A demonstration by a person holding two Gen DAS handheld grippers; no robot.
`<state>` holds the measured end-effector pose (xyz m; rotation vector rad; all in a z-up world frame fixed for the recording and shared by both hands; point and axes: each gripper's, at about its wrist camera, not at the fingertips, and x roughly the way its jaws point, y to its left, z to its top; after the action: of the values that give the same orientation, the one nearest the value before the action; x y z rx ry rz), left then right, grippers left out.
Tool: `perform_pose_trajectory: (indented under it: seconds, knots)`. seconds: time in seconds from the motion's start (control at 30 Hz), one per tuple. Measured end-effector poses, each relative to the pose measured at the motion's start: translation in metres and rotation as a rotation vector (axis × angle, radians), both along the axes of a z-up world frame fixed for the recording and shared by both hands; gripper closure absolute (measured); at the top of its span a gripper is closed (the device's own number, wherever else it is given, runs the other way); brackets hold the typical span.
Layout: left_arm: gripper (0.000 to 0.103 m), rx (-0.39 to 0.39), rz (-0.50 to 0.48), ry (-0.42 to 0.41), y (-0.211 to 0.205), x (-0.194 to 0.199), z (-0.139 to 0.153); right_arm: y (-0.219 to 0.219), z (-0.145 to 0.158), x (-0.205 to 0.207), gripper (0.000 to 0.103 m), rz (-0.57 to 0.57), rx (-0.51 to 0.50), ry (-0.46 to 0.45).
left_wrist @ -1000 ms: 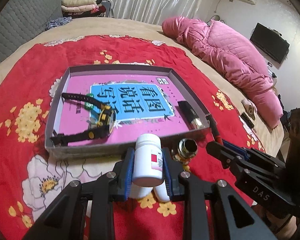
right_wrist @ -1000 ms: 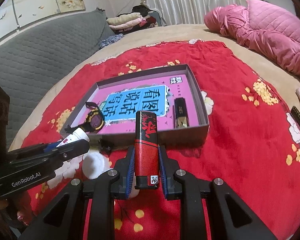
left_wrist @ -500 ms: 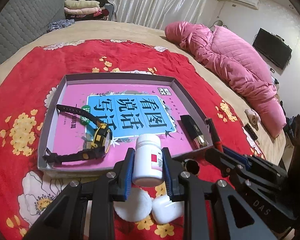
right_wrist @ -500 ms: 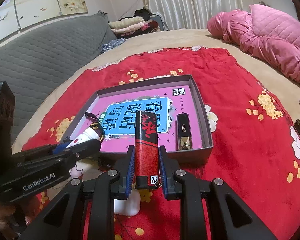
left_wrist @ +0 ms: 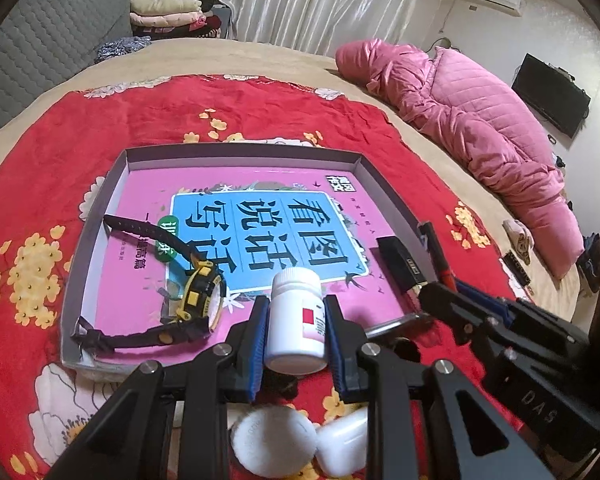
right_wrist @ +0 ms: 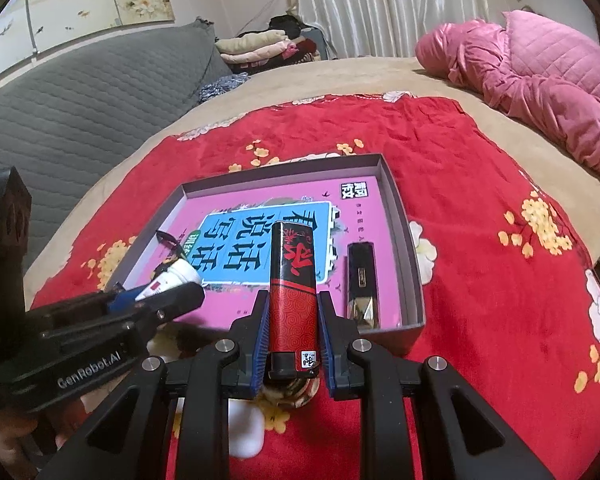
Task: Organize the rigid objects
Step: 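Carry the pill bottle with the left tool while the right tool carries the red case over the grey box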
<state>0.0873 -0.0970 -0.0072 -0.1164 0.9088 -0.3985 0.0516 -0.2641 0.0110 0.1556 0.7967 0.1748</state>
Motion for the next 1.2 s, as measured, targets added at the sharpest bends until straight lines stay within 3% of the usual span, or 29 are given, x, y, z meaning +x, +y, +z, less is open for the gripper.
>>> perform_pose_trajectory:
  seconds: [1.2]
  knots:
    - [0.076,0.038,0.006,0.048,-0.006,0.026,-0.031,0.012,-0.018,0.047,0.08,0.067,-0.06,0.05]
